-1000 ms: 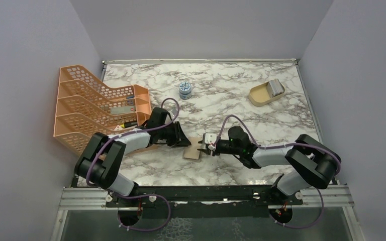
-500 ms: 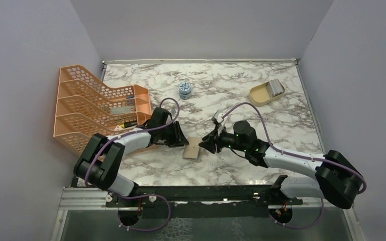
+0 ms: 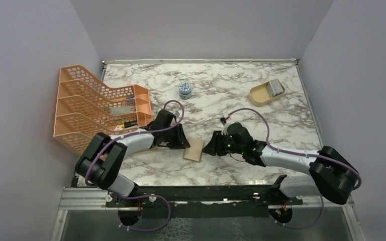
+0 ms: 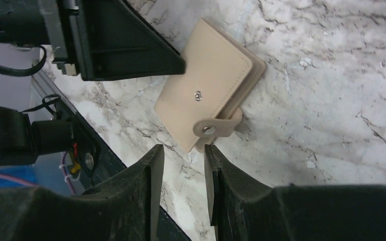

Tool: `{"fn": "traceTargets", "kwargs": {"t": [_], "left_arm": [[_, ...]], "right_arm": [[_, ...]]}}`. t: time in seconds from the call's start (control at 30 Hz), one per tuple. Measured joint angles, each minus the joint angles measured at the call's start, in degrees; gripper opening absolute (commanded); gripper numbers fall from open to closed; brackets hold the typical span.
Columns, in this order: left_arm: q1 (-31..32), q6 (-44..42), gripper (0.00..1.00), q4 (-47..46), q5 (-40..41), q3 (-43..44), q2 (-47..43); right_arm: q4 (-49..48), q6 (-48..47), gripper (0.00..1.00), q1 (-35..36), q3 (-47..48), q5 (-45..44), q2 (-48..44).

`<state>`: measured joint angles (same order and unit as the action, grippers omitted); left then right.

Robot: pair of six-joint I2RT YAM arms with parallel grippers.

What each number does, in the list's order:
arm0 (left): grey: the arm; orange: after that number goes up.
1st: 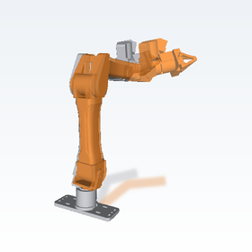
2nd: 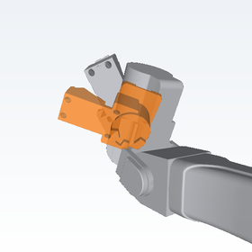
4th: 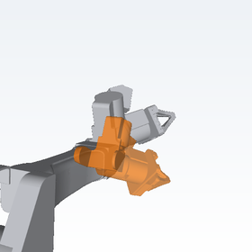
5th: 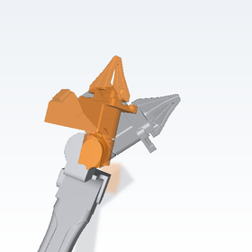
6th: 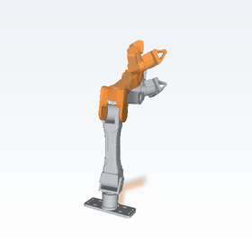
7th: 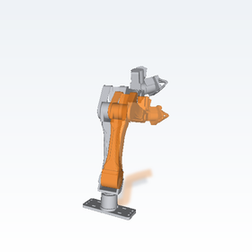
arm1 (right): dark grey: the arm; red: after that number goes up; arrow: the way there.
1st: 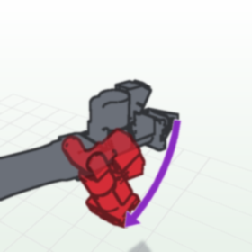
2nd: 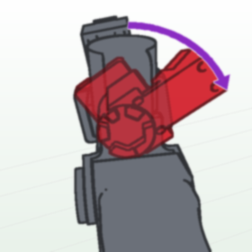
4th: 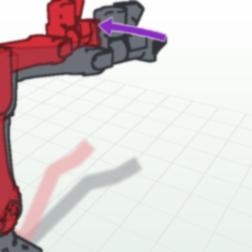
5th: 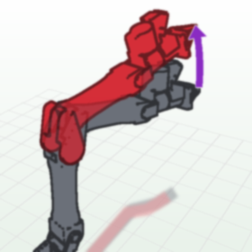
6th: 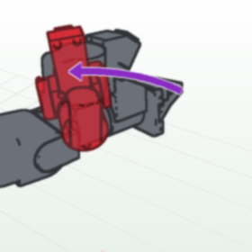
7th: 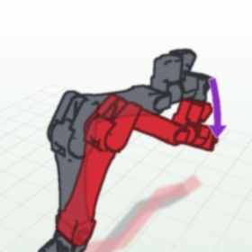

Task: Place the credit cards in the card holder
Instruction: Close the card holder at the center of the board.

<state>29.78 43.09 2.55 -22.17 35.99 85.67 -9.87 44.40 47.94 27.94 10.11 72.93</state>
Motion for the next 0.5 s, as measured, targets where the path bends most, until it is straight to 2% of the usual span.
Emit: {"fn": "traceTargets", "kwargs": {"t": [0.27, 0.5], "left_arm": [[1.0, 0.1, 0.30, 0.1, 1.3, 0.2, 0.3], [1.6, 1.2, 0.28, -0.1, 1.9, 0.2, 0.3]], "right_arm": [[0.7, 7.9, 0.36, 0.0, 0.0, -2.3, 2.1], [-1.7, 9.8, 0.38, 0.0, 0.0, -3.0, 4.7]]}}
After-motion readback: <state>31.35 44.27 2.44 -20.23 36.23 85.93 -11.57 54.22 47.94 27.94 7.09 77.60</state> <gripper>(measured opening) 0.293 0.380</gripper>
